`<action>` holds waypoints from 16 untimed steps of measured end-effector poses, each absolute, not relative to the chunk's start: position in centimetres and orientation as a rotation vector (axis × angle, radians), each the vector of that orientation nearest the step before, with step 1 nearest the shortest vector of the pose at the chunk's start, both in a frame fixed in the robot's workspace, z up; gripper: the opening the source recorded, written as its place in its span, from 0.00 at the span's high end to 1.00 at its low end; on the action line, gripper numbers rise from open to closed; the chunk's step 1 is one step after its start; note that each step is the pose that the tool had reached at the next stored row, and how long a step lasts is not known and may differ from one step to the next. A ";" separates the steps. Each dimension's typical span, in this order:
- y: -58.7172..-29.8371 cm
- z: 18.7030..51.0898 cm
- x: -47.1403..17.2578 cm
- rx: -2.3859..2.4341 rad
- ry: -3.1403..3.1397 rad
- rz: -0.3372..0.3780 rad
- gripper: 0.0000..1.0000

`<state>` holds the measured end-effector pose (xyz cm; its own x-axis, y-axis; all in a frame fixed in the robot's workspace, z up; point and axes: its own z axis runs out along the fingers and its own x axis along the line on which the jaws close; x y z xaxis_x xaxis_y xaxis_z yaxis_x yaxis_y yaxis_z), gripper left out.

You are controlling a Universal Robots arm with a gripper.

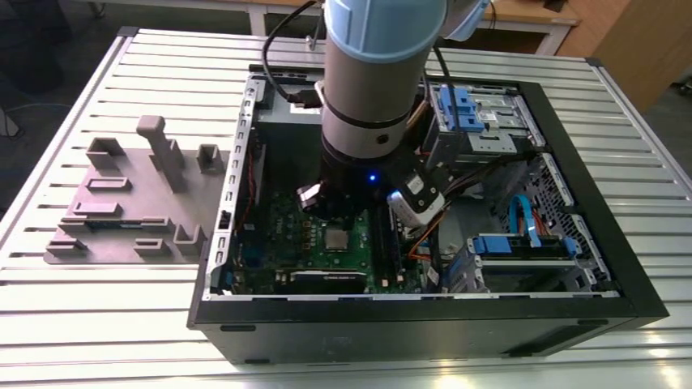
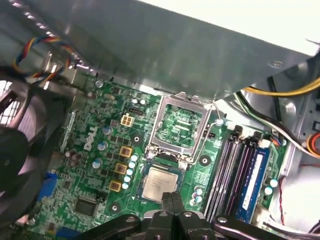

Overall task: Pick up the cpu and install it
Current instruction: 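Close the cpu cover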

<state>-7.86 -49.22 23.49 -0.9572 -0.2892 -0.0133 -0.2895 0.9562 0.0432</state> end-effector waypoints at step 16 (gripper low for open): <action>-48.5 23.3 -6.8 -0.547 3.078 0.143 0.89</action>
